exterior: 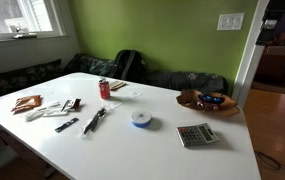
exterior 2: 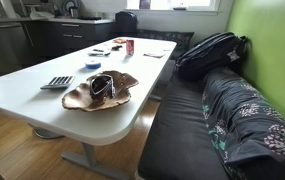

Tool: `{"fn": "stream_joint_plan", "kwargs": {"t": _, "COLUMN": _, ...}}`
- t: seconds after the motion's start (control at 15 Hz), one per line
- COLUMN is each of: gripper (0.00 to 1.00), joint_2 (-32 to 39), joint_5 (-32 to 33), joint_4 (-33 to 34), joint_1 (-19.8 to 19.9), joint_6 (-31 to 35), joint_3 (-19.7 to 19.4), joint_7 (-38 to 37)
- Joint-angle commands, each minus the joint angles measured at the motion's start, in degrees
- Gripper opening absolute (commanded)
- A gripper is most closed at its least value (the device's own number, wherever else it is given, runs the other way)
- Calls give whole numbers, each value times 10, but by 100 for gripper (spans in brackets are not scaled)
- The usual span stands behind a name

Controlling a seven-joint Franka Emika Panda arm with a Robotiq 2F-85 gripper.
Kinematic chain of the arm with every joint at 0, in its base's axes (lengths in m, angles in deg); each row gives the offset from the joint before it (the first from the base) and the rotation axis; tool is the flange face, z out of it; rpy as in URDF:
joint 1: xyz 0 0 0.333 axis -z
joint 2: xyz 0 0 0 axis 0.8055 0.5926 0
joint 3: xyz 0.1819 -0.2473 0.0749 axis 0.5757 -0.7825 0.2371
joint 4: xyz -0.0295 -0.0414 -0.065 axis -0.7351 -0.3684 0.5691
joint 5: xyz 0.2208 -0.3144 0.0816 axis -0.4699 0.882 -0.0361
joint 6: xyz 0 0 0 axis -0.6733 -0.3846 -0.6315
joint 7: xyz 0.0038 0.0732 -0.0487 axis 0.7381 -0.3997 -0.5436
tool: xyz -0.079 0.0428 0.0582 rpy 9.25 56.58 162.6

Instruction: Put the red wagon and glasses on the table

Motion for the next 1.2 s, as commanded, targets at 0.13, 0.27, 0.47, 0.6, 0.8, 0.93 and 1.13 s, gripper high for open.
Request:
{"fn": "stream_joint_plan", "kwargs": {"t": 0.13, "gripper": 100, "joint_2": 13, "joint_5": -17, "joint_4": -17, "joint_1": 26, "joint_6": 78, "joint_3": 20, "joint_7": -35}}
{"fn": "stream_joint_plan", "kwargs": {"t": 0.27, "gripper": 100, "joint_2": 31, "joint_5": -17, "joint_4": -41, "joint_1": 43, "joint_6": 161, "joint_3": 16, "joint_7": -56}}
{"fn": "stream_joint_plan", "kwargs": {"t": 0.47, "gripper": 100, "joint_2": 71, "joint_5": 13, "joint_4": -83, "joint_1": 92, "joint_6": 271, "joint_3": 15, "joint_7": -91}}
{"fn": "stream_joint_plan", "kwargs": {"t": 0.6, "gripper": 100, "joint_2": 131, "joint_5": 50, "joint_4": -70, "joint_1": 134, "joint_6": 286, "joint_3": 15, "joint_7": -114}}
{"fn": "stream_joint_plan", "kwargs": {"t": 0.8, "gripper": 100, "joint_2": 192, "joint_5": 118, "joint_4": -72, "joint_1": 199, "joint_6": 286, "joint_3": 13, "joint_7": -142}}
{"fn": "stream_joint_plan", "kwargs": {"t": 0.93, "gripper": 100, "joint_2": 218, "joint_5": 145, "joint_4": -72, "joint_1": 227, "joint_6": 281, "joint_3": 3, "joint_7": -169}}
{"fn": "stream_joint_plan", "kwargs": {"t": 1.13, "gripper": 100, "joint_2": 214, "joint_5": 128, "joint_4": -71, "joint_1": 214, "joint_6": 269, "joint_3": -14, "joint_7": -154}}
